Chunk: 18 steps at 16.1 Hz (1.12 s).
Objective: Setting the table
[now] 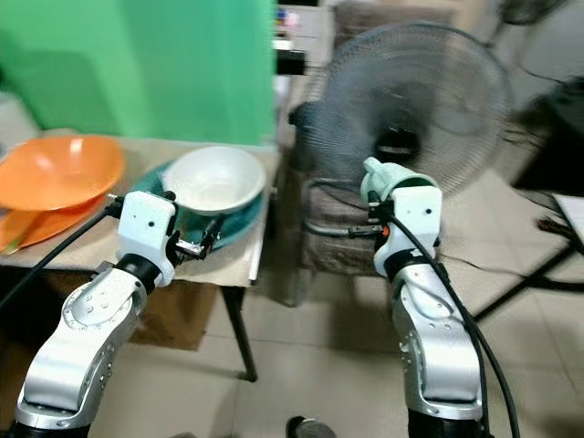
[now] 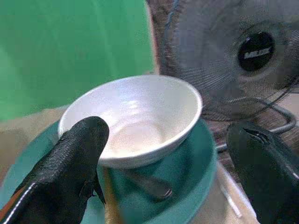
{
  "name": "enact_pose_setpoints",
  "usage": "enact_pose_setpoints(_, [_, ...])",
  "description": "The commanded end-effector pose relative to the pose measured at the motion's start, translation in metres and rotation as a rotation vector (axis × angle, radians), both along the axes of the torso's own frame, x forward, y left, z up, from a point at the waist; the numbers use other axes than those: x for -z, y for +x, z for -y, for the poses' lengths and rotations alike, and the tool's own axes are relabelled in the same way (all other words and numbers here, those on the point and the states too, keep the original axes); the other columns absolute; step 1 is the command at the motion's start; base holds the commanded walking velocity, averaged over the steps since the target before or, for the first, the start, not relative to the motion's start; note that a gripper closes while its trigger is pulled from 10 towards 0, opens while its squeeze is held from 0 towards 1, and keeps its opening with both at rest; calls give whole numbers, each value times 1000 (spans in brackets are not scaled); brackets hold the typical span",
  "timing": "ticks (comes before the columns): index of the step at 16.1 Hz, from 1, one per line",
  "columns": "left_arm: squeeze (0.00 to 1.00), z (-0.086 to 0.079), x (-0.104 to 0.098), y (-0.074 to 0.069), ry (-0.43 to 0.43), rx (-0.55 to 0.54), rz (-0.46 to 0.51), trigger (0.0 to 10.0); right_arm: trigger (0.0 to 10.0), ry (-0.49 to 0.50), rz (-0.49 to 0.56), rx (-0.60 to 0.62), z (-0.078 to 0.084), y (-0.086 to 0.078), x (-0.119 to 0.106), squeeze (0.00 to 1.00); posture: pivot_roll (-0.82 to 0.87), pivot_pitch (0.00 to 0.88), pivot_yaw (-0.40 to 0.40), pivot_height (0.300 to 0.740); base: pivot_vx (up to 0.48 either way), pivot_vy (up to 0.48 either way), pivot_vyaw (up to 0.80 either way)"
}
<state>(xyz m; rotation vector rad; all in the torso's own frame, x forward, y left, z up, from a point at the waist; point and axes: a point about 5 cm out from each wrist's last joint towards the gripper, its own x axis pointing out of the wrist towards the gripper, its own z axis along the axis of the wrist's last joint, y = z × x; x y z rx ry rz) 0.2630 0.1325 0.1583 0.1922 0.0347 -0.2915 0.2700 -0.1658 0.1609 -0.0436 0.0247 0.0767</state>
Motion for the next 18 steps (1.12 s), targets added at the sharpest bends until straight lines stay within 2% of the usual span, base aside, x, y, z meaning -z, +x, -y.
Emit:
enact_pose_setpoints(1, [0,-2,-4,3,6,-19,19,10000,10000,-16,6,-3,-4,2,-2,0,51,0,13,740,0,0,-800])
enact_pose_setpoints(7, [0,-11,-7,5,43,-103,57,10000,10000,7,-49,-46,-12,4,2,0,64,0,-6,740,0,0,-800])
enact_pose_setpoints(8, [0,-14,-8,3,61,-108,67,10000,10000,6,-57,-47,-14,5,3,0,74,0,-11,740,0,0,-800])
enact_pose_setpoints(14, [0,-18,-7,2,30,-81,43,10000,10000,-2,-44,-72,-17,6,-1,0,62,0,-13,740,0,0,-783])
enact_pose_setpoints(18, [0,-18,-8,4,32,-71,39,10000,10000,-74,-8,-96,-24,7,-4,0,61,0,-2,740,213,0,0])
